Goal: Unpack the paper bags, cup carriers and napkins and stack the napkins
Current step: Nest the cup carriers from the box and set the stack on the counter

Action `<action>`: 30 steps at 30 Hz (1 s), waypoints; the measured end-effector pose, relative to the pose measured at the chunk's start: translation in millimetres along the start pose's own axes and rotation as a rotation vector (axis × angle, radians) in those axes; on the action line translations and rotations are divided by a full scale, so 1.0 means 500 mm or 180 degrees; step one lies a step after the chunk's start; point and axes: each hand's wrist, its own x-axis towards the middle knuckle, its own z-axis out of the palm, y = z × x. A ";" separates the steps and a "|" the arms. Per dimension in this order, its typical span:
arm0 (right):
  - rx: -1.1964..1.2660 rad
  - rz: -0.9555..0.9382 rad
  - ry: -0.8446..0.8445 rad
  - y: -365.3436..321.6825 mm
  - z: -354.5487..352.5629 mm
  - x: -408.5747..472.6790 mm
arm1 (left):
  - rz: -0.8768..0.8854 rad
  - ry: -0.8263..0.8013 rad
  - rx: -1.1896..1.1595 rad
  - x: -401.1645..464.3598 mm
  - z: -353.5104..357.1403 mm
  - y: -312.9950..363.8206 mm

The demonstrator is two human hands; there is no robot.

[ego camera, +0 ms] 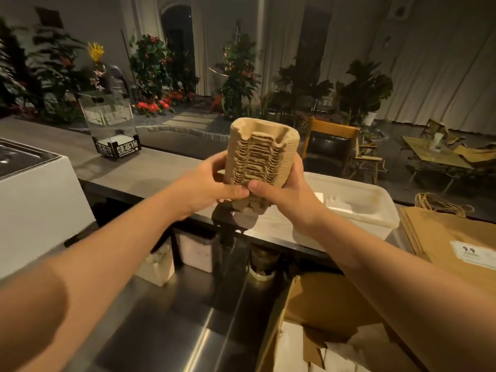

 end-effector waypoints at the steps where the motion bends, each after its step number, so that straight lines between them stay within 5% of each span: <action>1: -0.0034 -0.0010 -0.0017 0.005 0.004 0.024 | 0.0016 0.0052 0.0127 0.021 -0.015 -0.002; 18: -0.0234 0.0195 -0.0345 0.142 0.041 0.180 | -0.0109 -0.0028 0.0157 0.157 -0.065 -0.143; 30: -0.0473 0.0313 -0.0257 0.149 0.063 0.161 | -0.0252 0.0413 0.0173 0.127 -0.021 -0.178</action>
